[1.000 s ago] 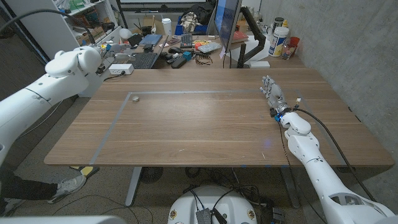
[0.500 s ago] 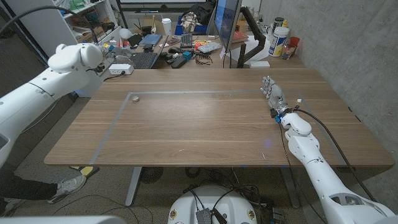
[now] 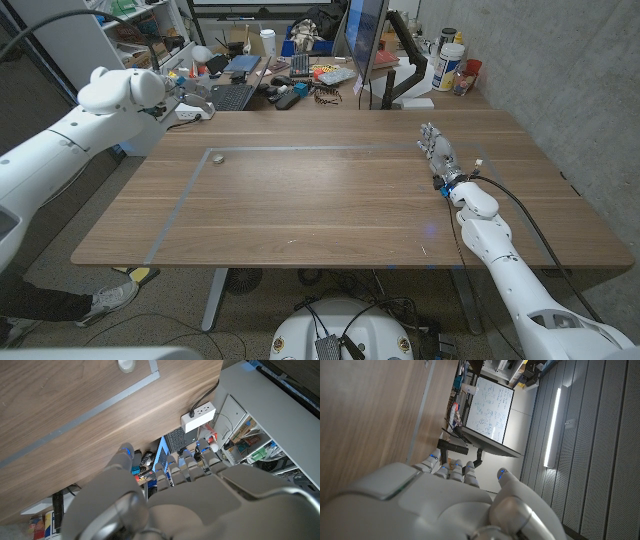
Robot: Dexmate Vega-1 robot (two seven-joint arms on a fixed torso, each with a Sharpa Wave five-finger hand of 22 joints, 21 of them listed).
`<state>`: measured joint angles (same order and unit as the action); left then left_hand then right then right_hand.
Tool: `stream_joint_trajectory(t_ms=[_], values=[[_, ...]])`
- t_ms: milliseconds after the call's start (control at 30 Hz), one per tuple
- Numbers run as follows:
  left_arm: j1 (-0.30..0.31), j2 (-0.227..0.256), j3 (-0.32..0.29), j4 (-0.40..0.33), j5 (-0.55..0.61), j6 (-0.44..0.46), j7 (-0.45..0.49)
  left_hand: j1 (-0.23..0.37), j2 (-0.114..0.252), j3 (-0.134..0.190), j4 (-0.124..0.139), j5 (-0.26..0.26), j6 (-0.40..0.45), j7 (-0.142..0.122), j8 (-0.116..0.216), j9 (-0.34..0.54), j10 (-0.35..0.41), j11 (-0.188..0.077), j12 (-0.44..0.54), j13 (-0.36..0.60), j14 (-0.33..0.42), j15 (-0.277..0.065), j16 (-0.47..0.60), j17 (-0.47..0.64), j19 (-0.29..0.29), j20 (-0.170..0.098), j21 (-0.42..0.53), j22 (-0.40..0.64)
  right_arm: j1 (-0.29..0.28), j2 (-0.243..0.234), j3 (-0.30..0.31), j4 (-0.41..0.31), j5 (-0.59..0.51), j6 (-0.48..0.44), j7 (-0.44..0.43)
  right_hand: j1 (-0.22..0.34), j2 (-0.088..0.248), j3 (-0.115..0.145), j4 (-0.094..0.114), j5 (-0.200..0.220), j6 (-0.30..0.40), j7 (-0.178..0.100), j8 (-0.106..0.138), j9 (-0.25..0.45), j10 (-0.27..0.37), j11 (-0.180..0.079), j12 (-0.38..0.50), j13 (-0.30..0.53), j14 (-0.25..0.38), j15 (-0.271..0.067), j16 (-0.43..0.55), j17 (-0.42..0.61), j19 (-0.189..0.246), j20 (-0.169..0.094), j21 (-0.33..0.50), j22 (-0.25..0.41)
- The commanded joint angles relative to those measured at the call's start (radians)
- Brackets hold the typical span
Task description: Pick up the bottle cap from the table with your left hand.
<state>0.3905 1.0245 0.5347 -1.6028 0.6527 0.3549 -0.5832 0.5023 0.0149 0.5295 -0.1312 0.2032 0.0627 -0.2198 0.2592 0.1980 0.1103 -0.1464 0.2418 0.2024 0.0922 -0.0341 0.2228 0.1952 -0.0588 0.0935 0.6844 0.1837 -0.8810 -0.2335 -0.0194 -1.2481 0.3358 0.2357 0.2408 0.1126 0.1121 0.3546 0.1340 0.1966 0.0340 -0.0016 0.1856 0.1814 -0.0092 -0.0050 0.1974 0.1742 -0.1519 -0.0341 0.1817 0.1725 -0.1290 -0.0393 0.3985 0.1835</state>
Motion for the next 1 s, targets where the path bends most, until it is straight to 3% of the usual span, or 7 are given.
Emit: stream_joint_trajectory(t_ms=[33,667,1000], values=[[-0.01,-0.019,0.015,0.058,0.048,-0.042,-0.013,0.015,0.001,0.0,-0.009,0.001,0.016,-0.001,0.006,0.002,0.012,-0.007,0.009,0.004,0.015,-0.064,0.008,0.003,0.014,0.0,0.007,0.003,0.004,0.002,-0.011,0.004,-0.005,0.001,-0.008,0.003,0.05,0.001,-0.007,0.004,0.005,0.002,0.005,0.003,-0.001,0.006,0.005,0.005,0.001,0.001,0.004,0.0,0.006,-0.075,-0.002,0.003],[-0.023,-0.056,0.039,0.116,0.076,-0.089,-0.019,0.015,-0.03,-0.018,-0.013,-0.002,0.044,-0.001,0.009,0.0,0.027,-0.007,0.009,0.004,0.02,-0.072,0.006,0.005,0.03,-0.002,0.005,0.002,-0.001,0.007,-0.016,0.002,-0.01,0.021,-0.034,0.004,0.051,0.0,-0.009,0.004,0.003,0.0,0.004,0.003,-0.001,0.003,0.005,0.005,0.004,0.005,0.004,0.0,0.009,-0.074,-0.005,0.003],[-0.025,-0.069,0.055,0.139,0.092,-0.098,-0.04,0.019,-0.034,-0.022,-0.012,-0.001,0.044,-0.002,0.006,0.0,0.019,-0.001,0.003,0.004,0.024,-0.071,0.007,0.007,0.036,-0.017,0.004,0.002,-0.007,0.013,-0.014,-0.004,-0.009,0.034,-0.058,0.002,0.043,-0.004,-0.01,0.004,-0.001,0.001,0.003,0.003,0.0,0.004,0.005,0.005,0.01,0.005,0.005,0.001,0.015,-0.07,-0.006,0.003]])
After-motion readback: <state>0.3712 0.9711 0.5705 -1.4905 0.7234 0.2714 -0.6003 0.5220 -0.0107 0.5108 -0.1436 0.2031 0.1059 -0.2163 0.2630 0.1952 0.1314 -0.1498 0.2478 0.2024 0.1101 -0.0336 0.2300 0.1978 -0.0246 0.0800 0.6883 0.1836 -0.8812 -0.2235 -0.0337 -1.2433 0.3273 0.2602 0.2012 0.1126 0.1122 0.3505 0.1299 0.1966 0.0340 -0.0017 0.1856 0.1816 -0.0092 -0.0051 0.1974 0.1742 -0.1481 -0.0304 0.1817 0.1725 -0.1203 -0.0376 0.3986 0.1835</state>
